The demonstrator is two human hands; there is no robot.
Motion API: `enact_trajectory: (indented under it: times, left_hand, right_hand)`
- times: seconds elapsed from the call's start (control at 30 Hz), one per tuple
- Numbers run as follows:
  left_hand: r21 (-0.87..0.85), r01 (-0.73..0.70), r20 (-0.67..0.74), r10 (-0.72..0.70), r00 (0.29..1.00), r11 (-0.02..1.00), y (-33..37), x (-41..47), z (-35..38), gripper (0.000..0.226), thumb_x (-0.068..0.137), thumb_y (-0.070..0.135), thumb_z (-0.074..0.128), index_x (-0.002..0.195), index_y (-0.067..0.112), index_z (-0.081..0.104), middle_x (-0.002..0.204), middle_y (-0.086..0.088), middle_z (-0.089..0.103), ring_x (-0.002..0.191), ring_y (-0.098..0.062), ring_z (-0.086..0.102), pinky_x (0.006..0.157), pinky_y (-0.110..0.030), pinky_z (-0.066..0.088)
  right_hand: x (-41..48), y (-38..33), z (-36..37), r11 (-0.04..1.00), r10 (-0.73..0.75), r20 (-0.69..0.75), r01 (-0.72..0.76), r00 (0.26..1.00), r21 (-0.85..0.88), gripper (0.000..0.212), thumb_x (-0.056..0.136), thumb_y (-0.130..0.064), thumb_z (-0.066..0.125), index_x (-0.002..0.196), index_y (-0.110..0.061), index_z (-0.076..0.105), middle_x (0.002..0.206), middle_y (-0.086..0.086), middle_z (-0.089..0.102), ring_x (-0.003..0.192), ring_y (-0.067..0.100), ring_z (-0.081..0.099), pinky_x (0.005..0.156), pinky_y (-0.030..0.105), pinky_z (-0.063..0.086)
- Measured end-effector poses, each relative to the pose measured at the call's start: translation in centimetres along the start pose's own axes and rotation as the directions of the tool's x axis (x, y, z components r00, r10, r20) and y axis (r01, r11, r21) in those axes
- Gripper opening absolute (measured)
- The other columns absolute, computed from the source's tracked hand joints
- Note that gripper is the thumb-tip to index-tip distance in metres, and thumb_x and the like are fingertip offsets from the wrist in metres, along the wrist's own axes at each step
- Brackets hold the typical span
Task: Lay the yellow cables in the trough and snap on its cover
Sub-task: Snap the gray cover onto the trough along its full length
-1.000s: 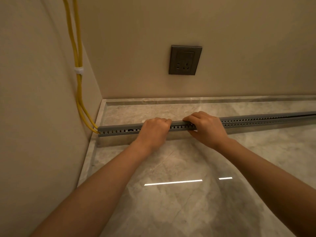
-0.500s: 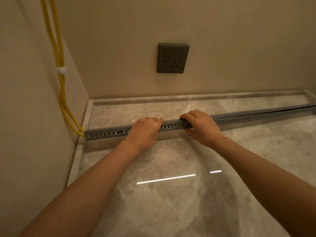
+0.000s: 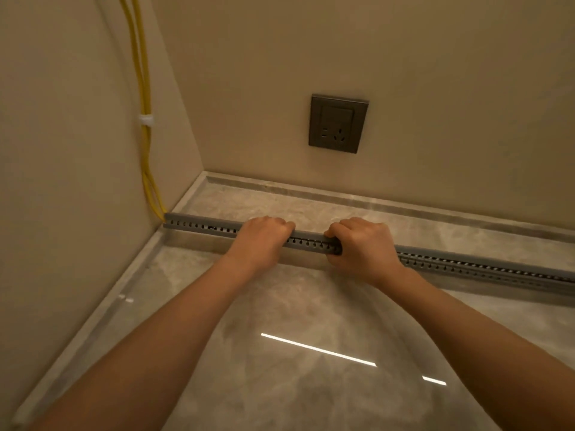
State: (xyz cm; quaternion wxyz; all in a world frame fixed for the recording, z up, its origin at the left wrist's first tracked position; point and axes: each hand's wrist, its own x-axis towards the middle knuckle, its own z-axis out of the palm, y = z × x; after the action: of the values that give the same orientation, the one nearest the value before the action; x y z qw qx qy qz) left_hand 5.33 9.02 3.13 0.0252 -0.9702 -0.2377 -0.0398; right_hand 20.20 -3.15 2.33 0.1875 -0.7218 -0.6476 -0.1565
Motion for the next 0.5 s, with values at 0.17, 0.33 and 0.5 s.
enact_trajectory:
  times: [0.17,0.33,0.5]
  left_hand:
    - [0.026,0.044,-0.051,-0.042,0.998,0.999,3.1,0.2,-0.1,0.019,0.086,0.012,0.05,0.104,0.015,0.055,0.101,-0.004,0.064,0.095,-0.026,0.059,0.074,-0.036,0.043]
    - [-0.033,-0.005,-0.126,0.001,0.992,0.999,5.3,0.9,0.4,0.021,0.09,0.016,0.046,0.106,0.011,0.057,0.108,-0.006,0.064,0.099,-0.025,0.058,0.076,-0.036,0.043]
    - [-0.015,-0.045,-0.152,0.042,0.988,0.999,5.4,1.1,0.9,0.019,0.091,0.014,0.046,0.105,0.011,0.058,0.105,-0.007,0.065,0.095,-0.025,0.058,0.074,-0.035,0.043]
  right_hand:
    - [-0.1,0.4,0.2,0.999,-0.026,-0.044,0.028,0.999,0.045,0.017,0.049,-0.013,0.078,0.06,-0.016,0.065,0.051,0.001,0.061,0.046,0.024,0.057,0.037,0.022,0.038]
    - [0.0,0.9,0.2,0.996,0.008,-0.039,-0.005,0.999,0.087,0.016,0.049,-0.011,0.077,0.059,-0.014,0.064,0.049,0.003,0.059,0.046,0.026,0.056,0.039,0.026,0.041]
    - [-0.4,0.9,0.4,0.995,0.064,0.011,-0.064,0.998,0.071,0.005,0.062,-0.01,0.068,0.066,-0.013,0.067,0.056,0.005,0.063,0.054,0.029,0.058,0.046,0.03,0.041]
